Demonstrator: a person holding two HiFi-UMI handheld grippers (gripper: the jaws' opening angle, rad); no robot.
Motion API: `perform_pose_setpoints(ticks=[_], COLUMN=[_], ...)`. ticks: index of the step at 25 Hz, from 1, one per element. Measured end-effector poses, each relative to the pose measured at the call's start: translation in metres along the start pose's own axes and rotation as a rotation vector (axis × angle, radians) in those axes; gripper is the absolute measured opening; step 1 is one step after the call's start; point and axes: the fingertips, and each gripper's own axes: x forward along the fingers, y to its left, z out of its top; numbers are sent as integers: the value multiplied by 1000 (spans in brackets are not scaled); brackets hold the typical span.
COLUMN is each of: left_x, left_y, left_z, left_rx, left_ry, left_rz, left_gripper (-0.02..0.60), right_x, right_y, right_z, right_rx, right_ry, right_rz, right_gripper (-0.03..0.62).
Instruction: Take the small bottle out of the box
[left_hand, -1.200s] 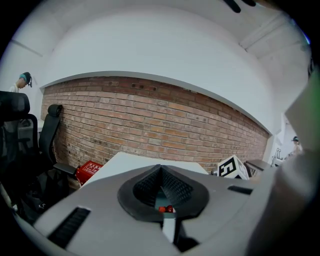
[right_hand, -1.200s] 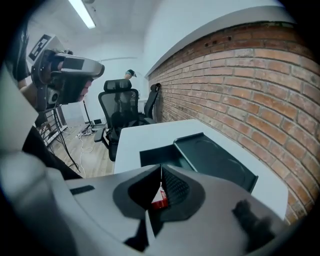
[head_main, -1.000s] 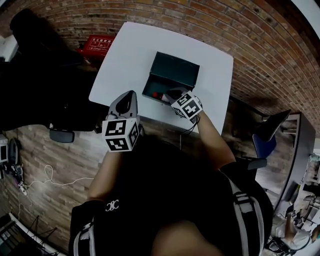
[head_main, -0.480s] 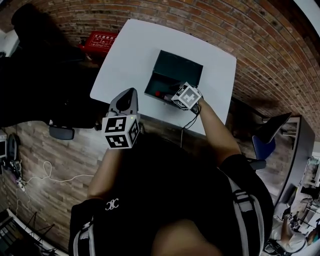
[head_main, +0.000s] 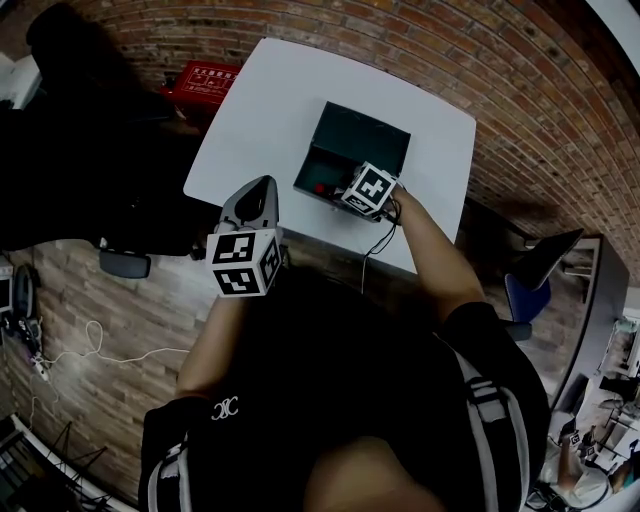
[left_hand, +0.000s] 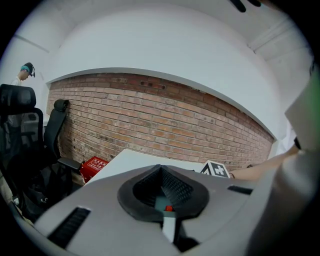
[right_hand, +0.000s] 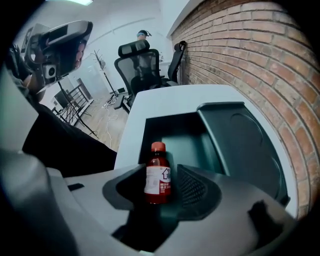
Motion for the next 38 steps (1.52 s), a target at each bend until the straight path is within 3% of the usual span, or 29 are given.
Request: perform_pose_setpoints(ticks=[6, 10, 15, 26, 38], left_x=[-2, -3, -4, -1, 8], left_y=[2, 4, 2, 6, 1], left_z=[-4, -3, 5, 8, 11], left_rx=[4, 12, 26, 27, 42], left_ry=[5, 6, -9, -12, -9], left_rz=[-3, -11, -19, -27, -62], left_gripper=[6, 6, 6, 6, 6], right_x=[4, 10, 27, 27, 11], right_y=[-4, -6, -17, -18, -14], right_z=[-7, -6, -15, -5, 7], right_rx=[58, 156, 98, 155, 81], right_ry=[45, 55, 139, 63, -8], right_rz=[15, 54, -79, -96, -153], right_gripper=[192, 195, 206, 204, 204])
